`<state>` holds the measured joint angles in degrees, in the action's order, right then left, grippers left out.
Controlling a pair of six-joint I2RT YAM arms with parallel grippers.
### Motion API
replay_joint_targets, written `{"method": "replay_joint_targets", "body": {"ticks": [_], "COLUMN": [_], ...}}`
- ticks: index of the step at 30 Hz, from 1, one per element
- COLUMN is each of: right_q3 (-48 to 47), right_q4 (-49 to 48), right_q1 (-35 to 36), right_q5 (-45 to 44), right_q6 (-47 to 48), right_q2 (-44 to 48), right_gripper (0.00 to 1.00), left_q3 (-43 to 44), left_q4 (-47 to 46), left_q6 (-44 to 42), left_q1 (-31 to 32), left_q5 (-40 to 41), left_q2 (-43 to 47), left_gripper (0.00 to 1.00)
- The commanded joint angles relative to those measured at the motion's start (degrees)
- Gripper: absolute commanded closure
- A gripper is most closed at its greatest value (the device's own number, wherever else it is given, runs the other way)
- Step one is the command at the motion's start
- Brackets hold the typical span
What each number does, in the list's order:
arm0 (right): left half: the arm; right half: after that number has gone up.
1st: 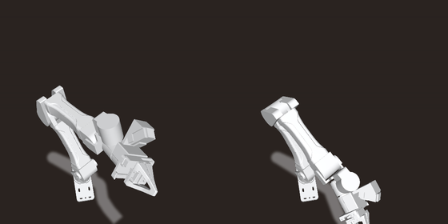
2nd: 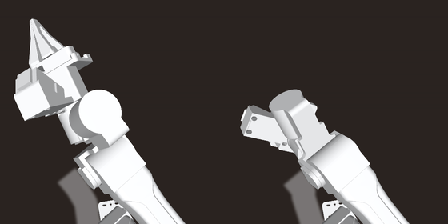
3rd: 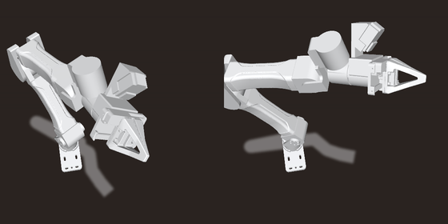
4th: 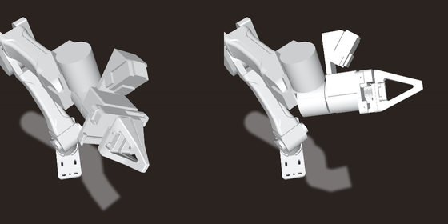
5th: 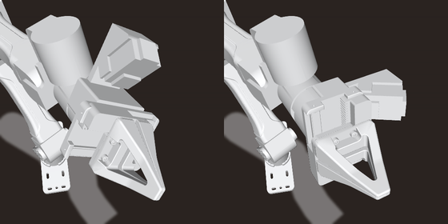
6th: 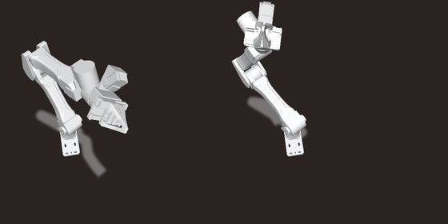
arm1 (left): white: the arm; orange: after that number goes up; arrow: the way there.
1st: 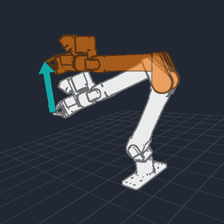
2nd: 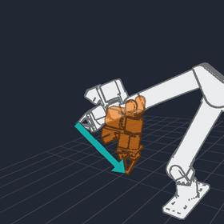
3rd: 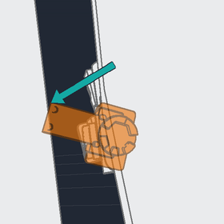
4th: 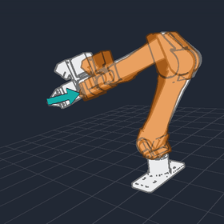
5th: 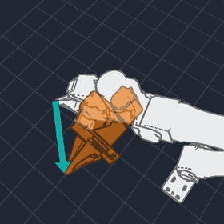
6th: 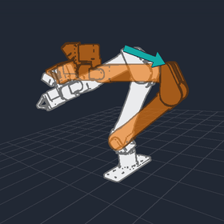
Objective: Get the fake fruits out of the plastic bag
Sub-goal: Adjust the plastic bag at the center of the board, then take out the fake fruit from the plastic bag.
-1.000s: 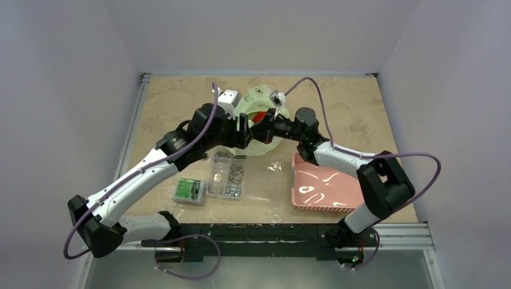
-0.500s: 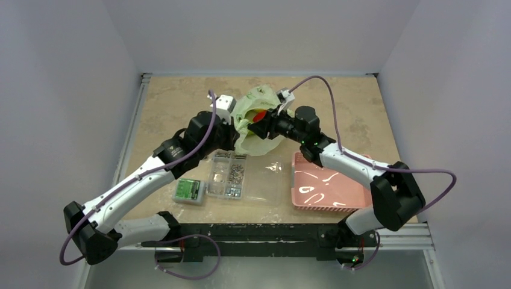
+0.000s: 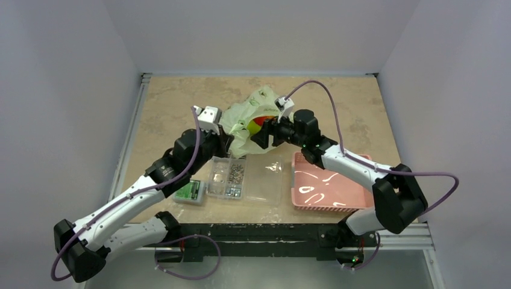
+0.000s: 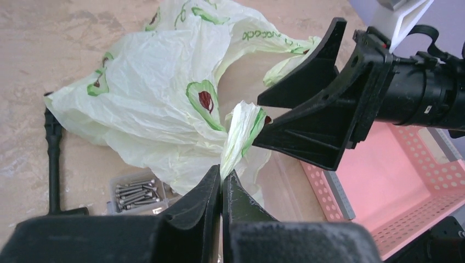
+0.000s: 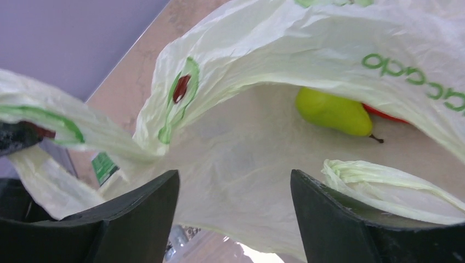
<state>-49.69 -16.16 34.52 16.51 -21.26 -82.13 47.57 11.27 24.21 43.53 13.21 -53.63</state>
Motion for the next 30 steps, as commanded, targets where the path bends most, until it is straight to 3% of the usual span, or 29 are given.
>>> {"method": "replay_joint_targets", "body": {"ticks": [1, 3, 6, 9, 12, 15, 19, 30], "right_q3": [-2.28, -3.2, -3.68, -6.25, -8.88, -10.71, -14.64, -24.19], "right_q4": [-0.94, 1.2, 2.69, 5.32, 7.36, 8.54, 8.09, 4.4], "right_q1": [0.09, 0.06, 0.05, 0.05, 0.08, 0.1, 0.24, 2.6], "right_q5": [8.7, 10.3, 3.5, -2.12, -5.03, -8.21, -7.69, -16.35], "right_q6": [4.26, 4.98, 3.03, 2.14, 2.64, 2.23, 1.85, 5.3], "right_q2": [3.0, 3.6, 4.14, 2.36, -0.49, -3.4, -9.57, -25.62], "right_gripper": [0.22, 0.2, 0.21, 0.36, 0.42, 0.54, 0.52, 0.27], "left_q3": [1.29, 3.58, 4.17, 2.47, 1.92, 0.23, -0.04, 1.38], "left_q4": [-6.0, -2.92, -1.79, -3.36, -3.67, -5.26, -5.86, -7.6], "left_q6": [-4.99, -6.97, -9.1, -10.56, -11.91, -11.8, -13.14, -15.18], "left_q1": [0.07, 0.09, 0.07, 0.09, 0.07, 0.07, 0.31, 0.33], "left_q5": [2.34, 3.96, 5.29, 5.43, 5.23, 4.42, 3.53, -1.08], "left_q2": [2.43, 2.07, 2.1, 2.93, 3.58, 4.33, 4.72, 0.73], "left_gripper": [1.0, 1.0, 1.0, 1.0, 1.0, 1.0, 1.0, 1.0]}}
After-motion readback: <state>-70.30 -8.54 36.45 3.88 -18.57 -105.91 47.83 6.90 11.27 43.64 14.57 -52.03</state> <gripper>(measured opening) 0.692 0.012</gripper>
